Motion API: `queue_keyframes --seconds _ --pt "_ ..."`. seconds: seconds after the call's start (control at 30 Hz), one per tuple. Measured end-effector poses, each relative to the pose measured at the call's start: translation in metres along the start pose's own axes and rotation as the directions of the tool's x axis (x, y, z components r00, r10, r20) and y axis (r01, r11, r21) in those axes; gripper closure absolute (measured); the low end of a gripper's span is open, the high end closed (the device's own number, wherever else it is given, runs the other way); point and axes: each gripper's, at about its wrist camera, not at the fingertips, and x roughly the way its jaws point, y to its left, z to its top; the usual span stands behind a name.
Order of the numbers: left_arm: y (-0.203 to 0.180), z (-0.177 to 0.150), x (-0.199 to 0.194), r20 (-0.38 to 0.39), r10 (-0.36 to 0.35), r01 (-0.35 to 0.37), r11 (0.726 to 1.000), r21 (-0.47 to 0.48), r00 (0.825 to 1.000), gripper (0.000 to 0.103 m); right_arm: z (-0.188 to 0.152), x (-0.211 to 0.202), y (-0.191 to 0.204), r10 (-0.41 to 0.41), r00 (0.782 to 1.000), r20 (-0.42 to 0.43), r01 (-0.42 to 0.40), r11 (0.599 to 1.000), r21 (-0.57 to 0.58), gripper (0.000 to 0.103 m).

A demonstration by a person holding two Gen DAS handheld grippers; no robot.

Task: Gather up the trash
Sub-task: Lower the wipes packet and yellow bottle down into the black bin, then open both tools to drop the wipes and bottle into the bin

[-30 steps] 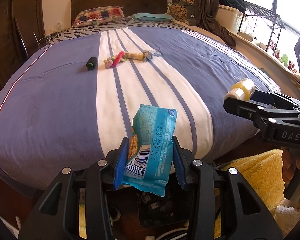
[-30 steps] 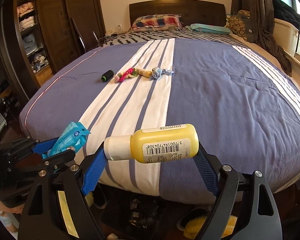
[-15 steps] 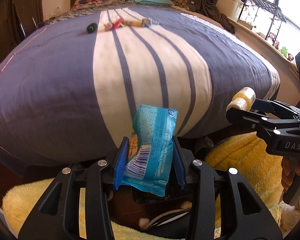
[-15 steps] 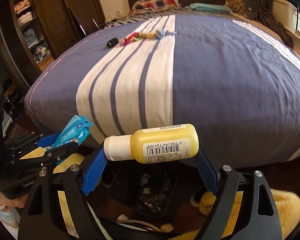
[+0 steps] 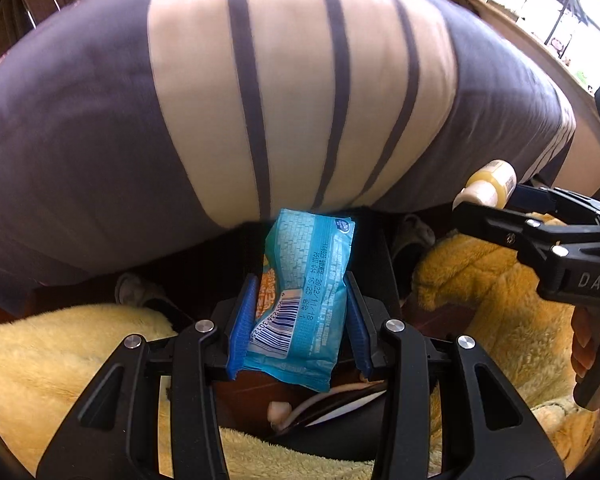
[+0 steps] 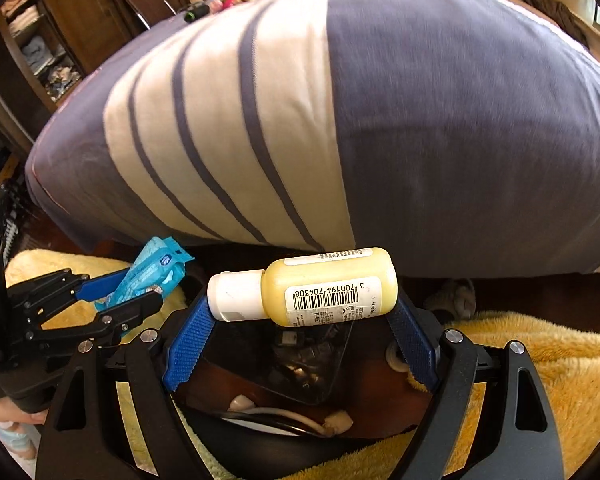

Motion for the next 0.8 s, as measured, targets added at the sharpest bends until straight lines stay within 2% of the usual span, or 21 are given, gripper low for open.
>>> queue_keyframes --seconds 0.3,0.5,0.67,0.73,0.8 --pt "0.006 -0.009 0.043 -0.118 -0.041 0.038 0.999 -0.028 0.992 0.063 -0.009 0.038 -0.003 -0.015 0.994 -0.105 0.018 1.000 0.023 0.019" --pt "0.005 -0.009 0.065 -0.187 -0.057 0.053 0.998 -0.026 0.981 0.063 -0.007 0.067 0.001 0.024 0.982 -0.185 -0.013 0.998 0.059 0.019" --pt "0.002 -0.006 0.072 -0.214 -0.066 0.062 0.998 -0.028 0.975 0.062 -0.003 0.074 0.001 0.040 0.979 -0.198 -0.028 0.997 0.066 0.018" --pt "0.004 -0.006 0.075 -0.222 -0.071 0.064 0.997 -0.039 0.973 0.059 -0.003 0.075 0.000 0.049 0.979 -0.198 -0.035 0.997 0.073 0.018" --pt "0.007 -0.007 0.075 -0.224 -0.070 0.060 0.997 -0.050 0.972 0.051 -0.003 0.076 -0.001 0.054 0.978 -0.201 -0.040 0.997 0.072 0.018"
